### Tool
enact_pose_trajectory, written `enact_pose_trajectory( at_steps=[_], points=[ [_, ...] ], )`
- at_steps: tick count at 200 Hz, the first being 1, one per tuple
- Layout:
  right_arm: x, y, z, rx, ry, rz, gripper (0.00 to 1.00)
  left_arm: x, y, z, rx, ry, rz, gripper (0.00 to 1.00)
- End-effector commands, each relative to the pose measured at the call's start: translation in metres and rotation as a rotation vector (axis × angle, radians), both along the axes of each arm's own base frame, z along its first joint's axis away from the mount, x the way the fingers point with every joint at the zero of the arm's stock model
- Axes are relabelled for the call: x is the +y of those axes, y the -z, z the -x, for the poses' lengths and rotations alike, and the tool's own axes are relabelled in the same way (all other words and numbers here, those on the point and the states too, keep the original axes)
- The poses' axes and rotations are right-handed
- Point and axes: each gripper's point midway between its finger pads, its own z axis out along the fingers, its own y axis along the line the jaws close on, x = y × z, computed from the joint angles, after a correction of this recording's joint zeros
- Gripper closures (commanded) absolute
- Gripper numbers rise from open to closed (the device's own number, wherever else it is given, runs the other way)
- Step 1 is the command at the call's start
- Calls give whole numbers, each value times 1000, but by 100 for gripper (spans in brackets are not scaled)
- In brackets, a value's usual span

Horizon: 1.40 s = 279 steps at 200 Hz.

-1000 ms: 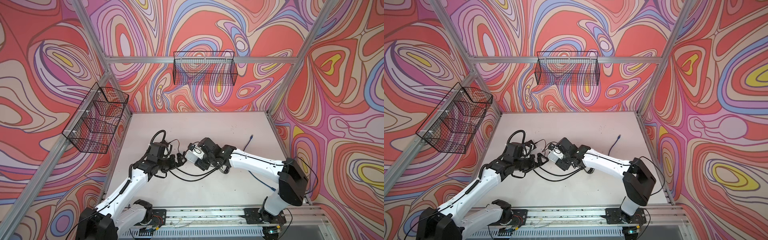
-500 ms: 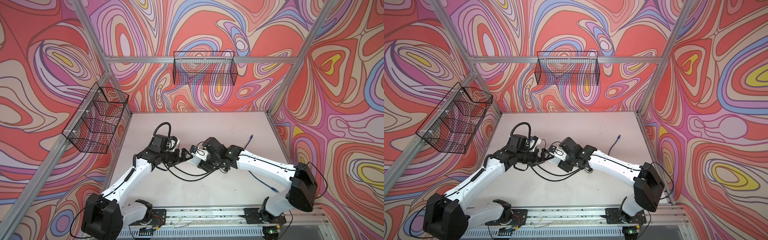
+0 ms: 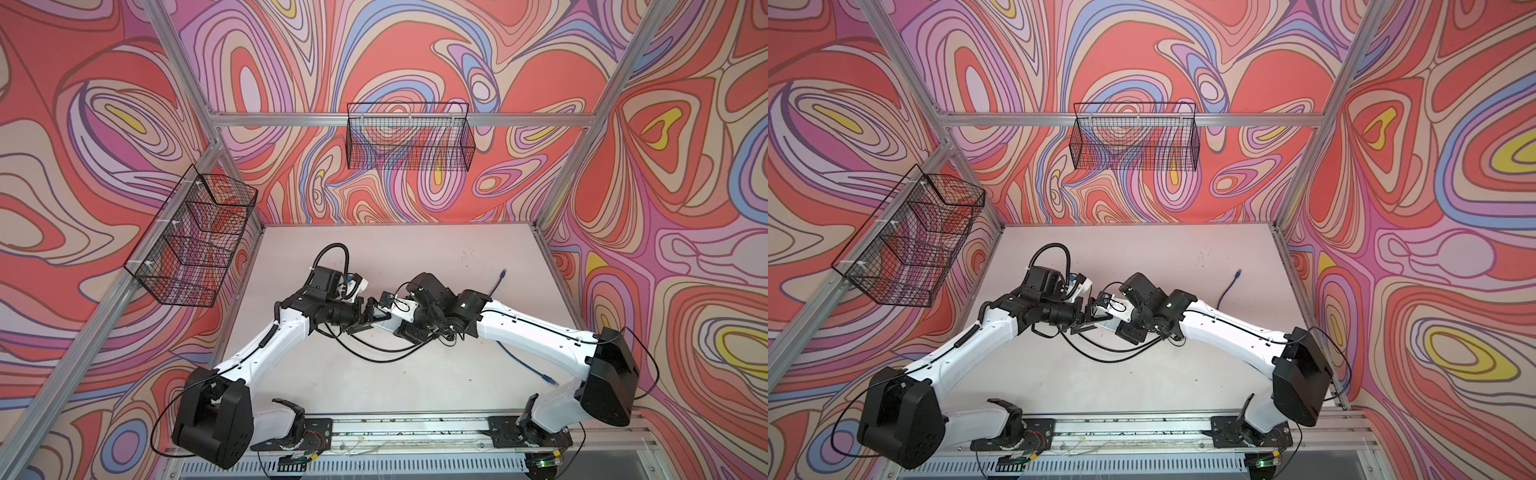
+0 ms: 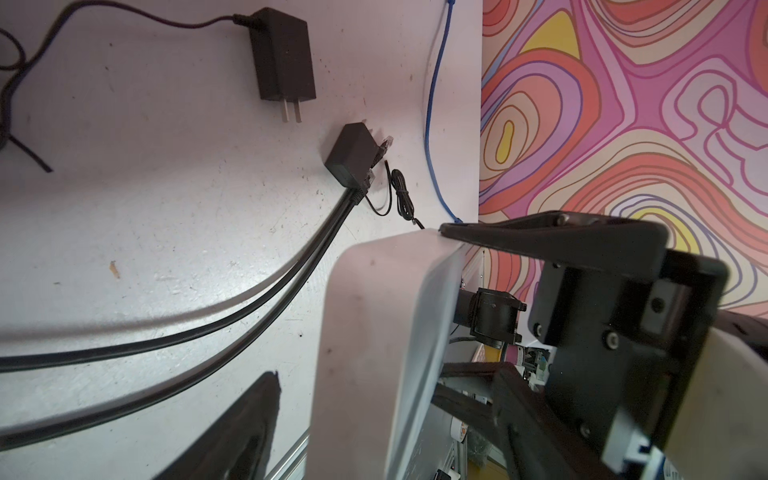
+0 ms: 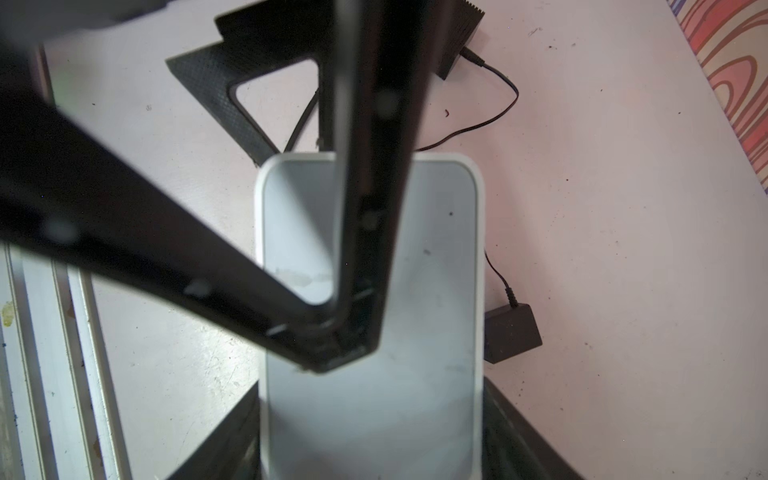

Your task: Insert the plug into the switch port

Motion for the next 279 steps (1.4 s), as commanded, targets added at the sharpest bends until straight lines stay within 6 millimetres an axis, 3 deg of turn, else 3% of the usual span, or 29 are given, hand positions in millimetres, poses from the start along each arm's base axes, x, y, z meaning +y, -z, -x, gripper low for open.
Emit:
enact_pose_trajectory(
  at_steps=[1, 22, 108, 177, 239, 279],
  points=[
    [7, -23, -1, -34, -27, -50, 71, -5, -8, -2, -17, 44, 33, 27],
    [8, -25, -1, -39, -35, -50, 71, -7, -9, -1, -10, 60, 52, 35],
    [12, -30, -2, -50, -72, -48, 72, -13, -11, 2, 2, 108, 90, 41],
    [12, -23, 3, -28, -113, -10, 72, -17, -10, 5, 24, 147, 97, 46],
    [17, -22, -5, -59, -125, 1, 73, -21, -8, 9, 38, 173, 110, 49],
    [20, -17, -7, -55, -135, 17, 73, -21, -8, 12, 38, 181, 111, 56]
  ],
)
